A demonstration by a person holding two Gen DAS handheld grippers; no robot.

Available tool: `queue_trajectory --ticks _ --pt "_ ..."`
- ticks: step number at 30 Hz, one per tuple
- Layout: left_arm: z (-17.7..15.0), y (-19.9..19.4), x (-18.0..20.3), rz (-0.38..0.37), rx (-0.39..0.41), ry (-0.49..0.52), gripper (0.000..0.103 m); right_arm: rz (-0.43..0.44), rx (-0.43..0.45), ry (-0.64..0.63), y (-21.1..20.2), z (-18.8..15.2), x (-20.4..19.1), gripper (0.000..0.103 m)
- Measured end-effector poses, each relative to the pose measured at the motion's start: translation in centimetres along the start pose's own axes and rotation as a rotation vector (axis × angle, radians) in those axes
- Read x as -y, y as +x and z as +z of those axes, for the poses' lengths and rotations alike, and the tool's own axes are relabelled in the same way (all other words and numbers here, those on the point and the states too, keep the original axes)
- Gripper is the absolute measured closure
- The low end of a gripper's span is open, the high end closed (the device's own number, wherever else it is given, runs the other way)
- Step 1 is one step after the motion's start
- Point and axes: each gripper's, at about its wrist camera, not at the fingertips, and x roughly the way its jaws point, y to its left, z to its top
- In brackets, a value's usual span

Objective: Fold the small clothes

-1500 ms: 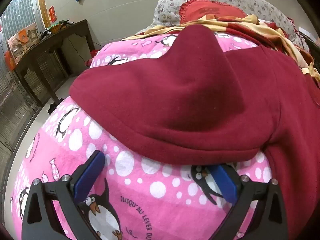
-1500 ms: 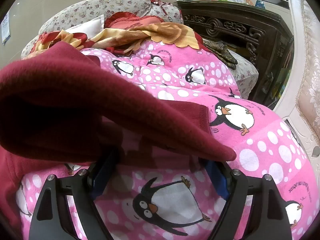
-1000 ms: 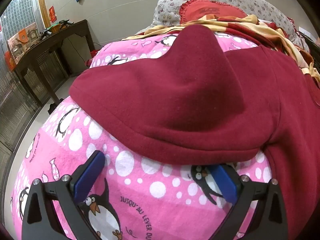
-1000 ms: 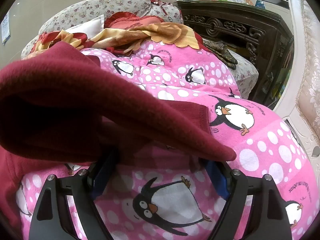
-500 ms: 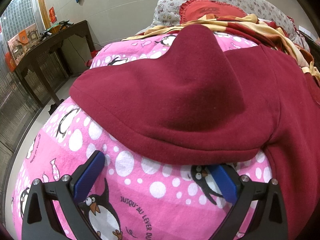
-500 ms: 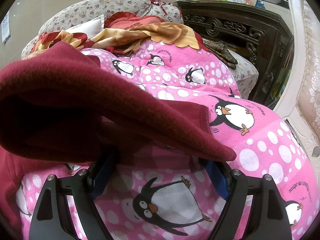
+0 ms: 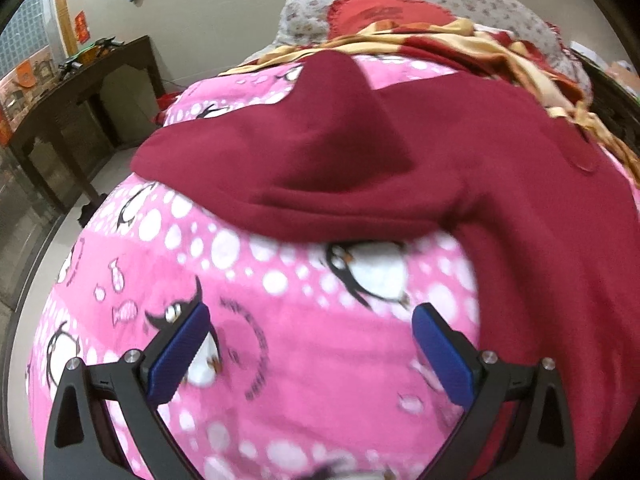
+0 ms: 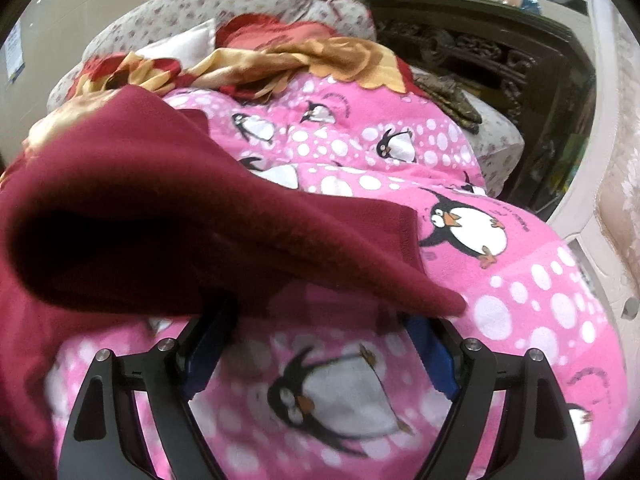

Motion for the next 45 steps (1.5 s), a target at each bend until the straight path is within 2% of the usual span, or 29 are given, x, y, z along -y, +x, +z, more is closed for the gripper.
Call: queue_trajectory --ticks 7,16,20,27,34,45 --pt "-1.0 -3.2 2.1 -0.063 0.021 0.026 0.0 -0.027 0.061 -0.018 -7.9 0.1 1.8 0.01" --pt "0.1 -7.5 5.8 -0.151 0.078 0.071 0.0 0.003 0.109 -0.07 -16.9 1.3 1.4 0.01" --pt "0.8 -8.9 6.8 -0.187 0.093 0.075 0.0 0.012 0.125 -0.107 -19.7 2.0 1.3 0.01" --pt "1.2 -10.9 7.7 -0.22 0.114 0.08 0.0 0.025 0.207 -0.12 -24.9 3.6 2.1 0.01" --pt "0.7 -11.8 8.3 -0.232 0.116 0.096 0.0 0.06 0.229 -0.143 -26.2 3.0 0.2 0.01" --pt "0.4 -11.9 8.6 -0.225 0.112 0.109 0.0 0.179 0.199 -0.176 -23.6 2.1 -5.7 0.01"
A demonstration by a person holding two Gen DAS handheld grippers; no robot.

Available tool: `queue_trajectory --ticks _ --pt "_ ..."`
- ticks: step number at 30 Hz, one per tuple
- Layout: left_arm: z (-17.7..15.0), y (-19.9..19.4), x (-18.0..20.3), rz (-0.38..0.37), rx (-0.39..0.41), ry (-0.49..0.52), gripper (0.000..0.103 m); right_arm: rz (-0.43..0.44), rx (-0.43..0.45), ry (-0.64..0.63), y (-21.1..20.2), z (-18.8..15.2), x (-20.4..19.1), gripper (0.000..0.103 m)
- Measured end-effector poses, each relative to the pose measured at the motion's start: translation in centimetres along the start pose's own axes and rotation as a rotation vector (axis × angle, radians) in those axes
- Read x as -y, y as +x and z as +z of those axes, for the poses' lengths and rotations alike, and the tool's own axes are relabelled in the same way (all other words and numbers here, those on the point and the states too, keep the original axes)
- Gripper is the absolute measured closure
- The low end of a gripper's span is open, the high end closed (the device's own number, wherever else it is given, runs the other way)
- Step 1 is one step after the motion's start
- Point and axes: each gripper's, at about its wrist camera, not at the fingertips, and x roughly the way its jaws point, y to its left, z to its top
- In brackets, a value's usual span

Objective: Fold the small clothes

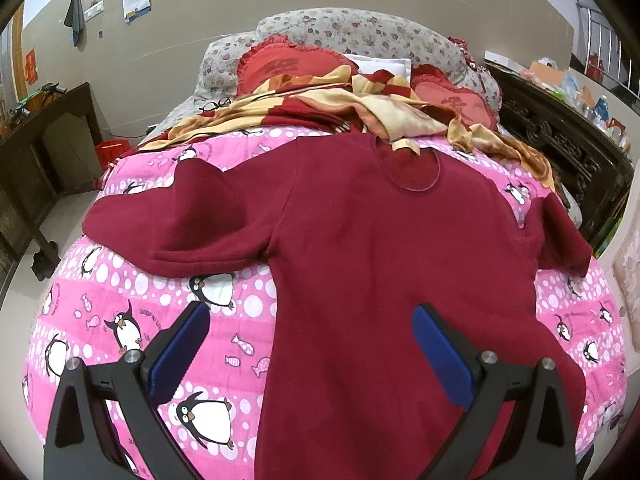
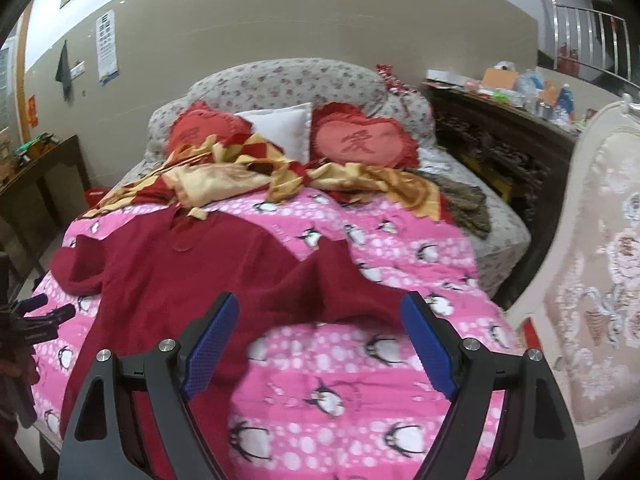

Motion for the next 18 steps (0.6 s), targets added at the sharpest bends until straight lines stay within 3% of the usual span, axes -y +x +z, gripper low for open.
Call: queue_trajectory --ticks 18 --pt "-0.9 4.0 -1.8 0.038 -0.061 -0.025 0.004 0.076 -0.067 -0.078 5.9 0.0 -7.9 0.01"
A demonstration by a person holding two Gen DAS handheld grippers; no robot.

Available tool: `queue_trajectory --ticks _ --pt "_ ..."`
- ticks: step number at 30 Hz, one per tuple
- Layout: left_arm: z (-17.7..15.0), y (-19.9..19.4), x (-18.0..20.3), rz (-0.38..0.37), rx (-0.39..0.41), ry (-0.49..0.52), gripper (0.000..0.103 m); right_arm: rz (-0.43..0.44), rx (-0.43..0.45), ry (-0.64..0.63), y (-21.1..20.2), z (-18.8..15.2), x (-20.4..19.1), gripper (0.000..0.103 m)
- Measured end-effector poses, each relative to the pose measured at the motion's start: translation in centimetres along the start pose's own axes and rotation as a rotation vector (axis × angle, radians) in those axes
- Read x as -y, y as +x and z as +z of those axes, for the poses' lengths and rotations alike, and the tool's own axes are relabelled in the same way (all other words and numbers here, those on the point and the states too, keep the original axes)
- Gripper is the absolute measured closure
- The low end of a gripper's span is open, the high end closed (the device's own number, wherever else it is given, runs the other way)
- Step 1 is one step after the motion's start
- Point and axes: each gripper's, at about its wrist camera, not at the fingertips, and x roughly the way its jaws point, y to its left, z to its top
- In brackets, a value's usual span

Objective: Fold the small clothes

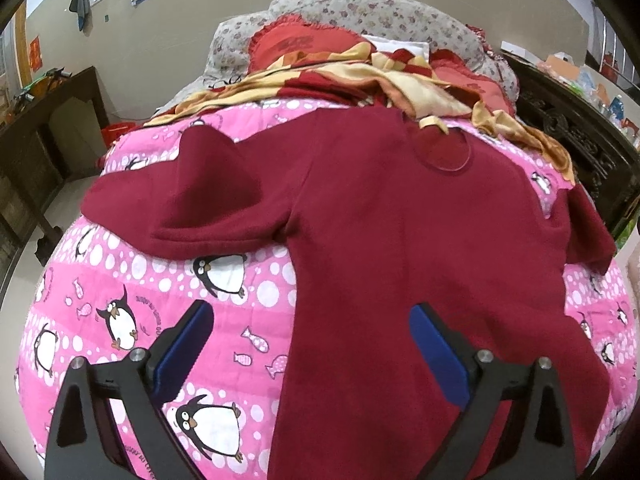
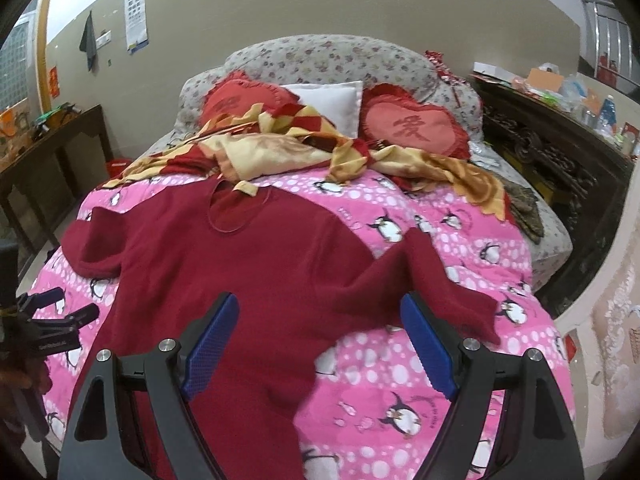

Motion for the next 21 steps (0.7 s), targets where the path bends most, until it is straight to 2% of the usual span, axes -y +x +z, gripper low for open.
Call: queue_trajectory --ticks 21 --pt "0.6 2.4 -2.6 0.043 -0.036 -0.033 0.006 0.116 -0.088 -0.015 6.4 0.4 -5.6 0.01"
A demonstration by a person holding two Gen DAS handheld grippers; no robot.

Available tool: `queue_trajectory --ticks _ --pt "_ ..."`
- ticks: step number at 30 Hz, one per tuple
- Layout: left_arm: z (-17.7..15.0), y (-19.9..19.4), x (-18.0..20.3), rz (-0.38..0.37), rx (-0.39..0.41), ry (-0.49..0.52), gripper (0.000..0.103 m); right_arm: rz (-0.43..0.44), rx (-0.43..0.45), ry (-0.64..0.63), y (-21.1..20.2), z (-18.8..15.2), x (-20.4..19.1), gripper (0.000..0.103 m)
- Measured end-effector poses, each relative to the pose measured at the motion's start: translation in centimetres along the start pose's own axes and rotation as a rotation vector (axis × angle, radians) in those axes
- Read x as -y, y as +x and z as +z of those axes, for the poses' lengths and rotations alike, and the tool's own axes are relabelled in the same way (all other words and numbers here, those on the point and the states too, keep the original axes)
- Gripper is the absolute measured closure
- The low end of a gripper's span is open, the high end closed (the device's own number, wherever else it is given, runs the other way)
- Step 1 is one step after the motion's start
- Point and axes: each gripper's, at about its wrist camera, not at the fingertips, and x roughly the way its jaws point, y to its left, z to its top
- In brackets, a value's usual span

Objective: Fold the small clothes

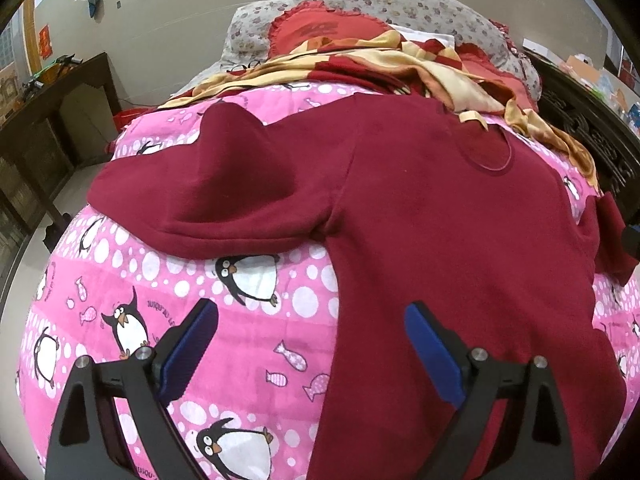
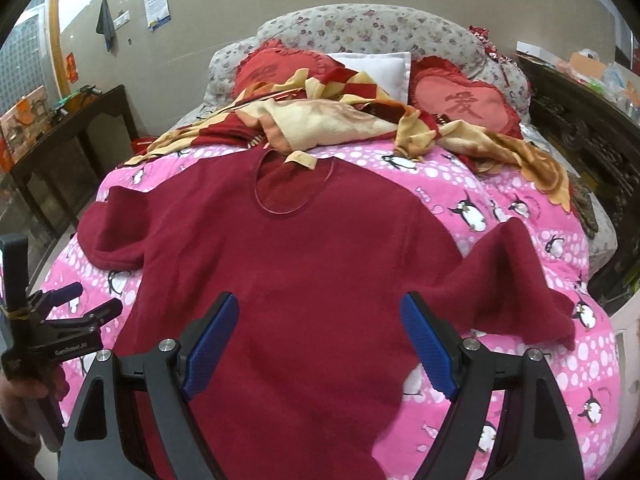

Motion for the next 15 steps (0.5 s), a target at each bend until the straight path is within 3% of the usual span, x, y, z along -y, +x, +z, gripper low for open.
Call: queue_trajectory --ticks 15 --pt "0.2 1.2 -0.9 0.009 0.0 -0.023 0.006 0.022 -0.039 0.005 1.9 -0.4 -1.2 0.01"
